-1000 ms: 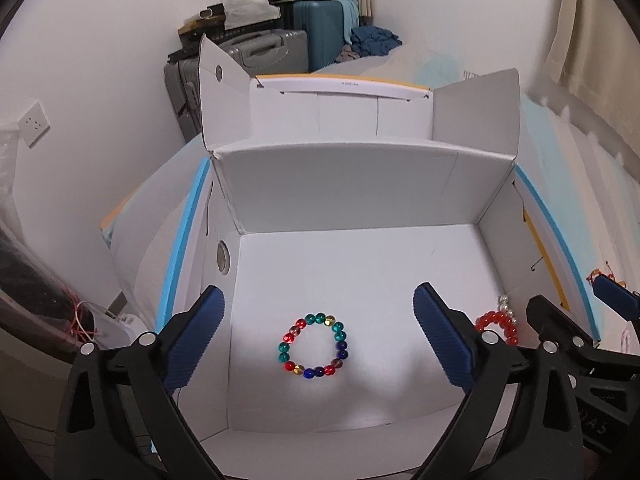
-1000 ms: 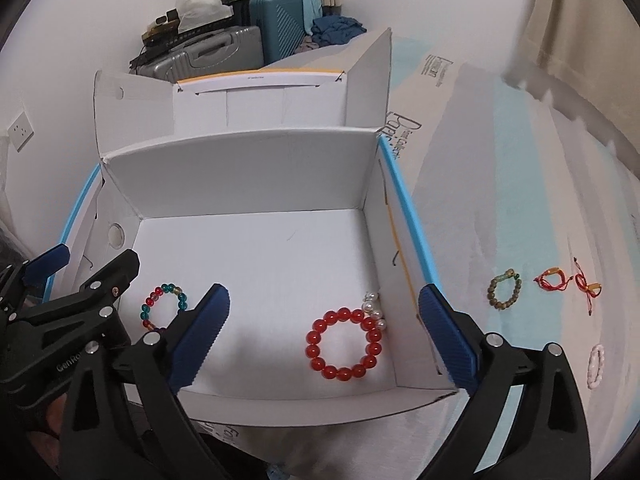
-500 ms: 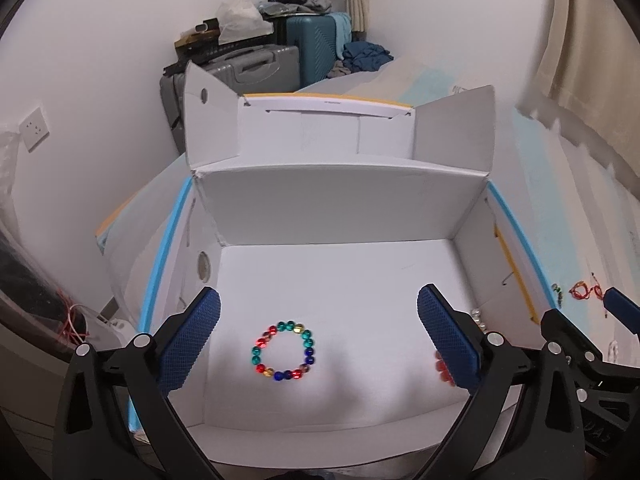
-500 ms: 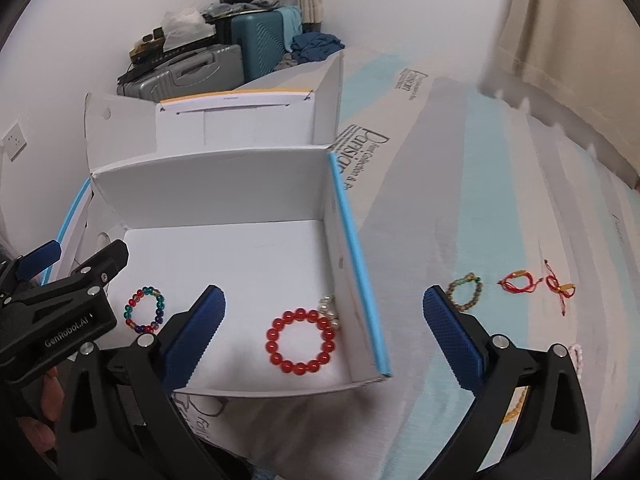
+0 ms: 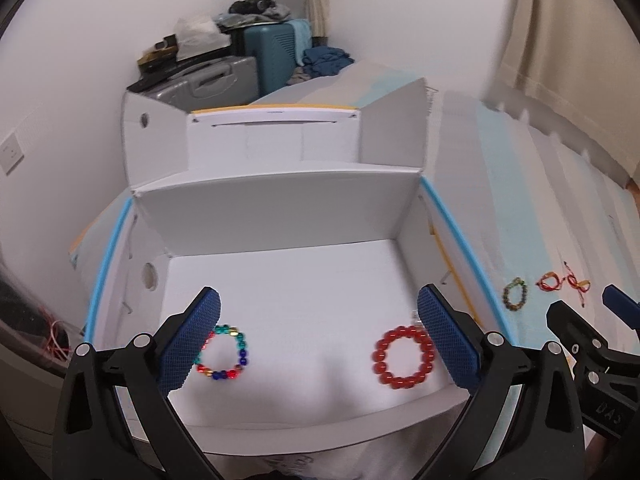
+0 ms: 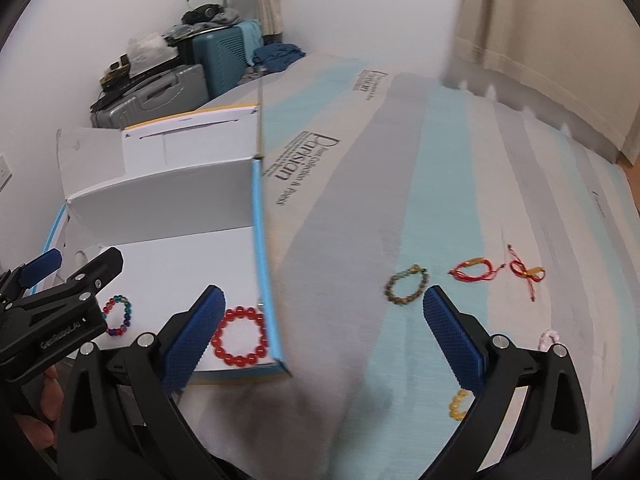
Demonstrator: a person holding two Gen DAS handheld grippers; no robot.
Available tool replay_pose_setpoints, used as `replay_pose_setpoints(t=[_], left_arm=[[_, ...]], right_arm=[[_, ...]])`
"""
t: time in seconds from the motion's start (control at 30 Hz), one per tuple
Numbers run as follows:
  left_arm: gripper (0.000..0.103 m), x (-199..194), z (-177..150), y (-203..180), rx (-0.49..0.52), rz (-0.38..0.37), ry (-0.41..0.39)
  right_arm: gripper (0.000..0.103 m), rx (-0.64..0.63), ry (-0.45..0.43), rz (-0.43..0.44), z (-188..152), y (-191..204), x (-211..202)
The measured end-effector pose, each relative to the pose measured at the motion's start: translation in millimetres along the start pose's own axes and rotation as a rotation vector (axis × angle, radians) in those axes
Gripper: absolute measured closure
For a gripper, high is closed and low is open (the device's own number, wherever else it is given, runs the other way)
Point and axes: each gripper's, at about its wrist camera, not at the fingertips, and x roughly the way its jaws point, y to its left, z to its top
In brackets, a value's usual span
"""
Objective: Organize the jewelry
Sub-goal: 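Withdraw both grippers from the box back over the bracelets on the bed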
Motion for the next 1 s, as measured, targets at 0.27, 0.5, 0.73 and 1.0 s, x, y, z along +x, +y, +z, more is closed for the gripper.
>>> replay_pose_setpoints(t=[0.27, 0.5, 0.73, 1.0], left_arm=[[0.006, -3.3, -2.8, -32.0, 0.044, -0.029, -0.008], [0.006, -5.5, -3.5, -61.2, 0.082, -0.080, -0.011], [0.006, -9.2, -4.8, -96.8, 0.123, -0.112, -0.017], [0.006, -12.3, -8.0, -139.4, 0.181, -0.149, -0.020]], right_arm=[[0.008, 0.036, -0.014, -0.028, -4.8, -33.6, -8.0], [0.008, 0.075, -0.024, -0.055, -10.9, -66.8, -11.6], [0.008, 0.110, -0.034, -0.082, -14.2, -101.2, -17.0], [0.008, 0.152, -0.040, -0.117, -22.5, -139.8, -23.7]])
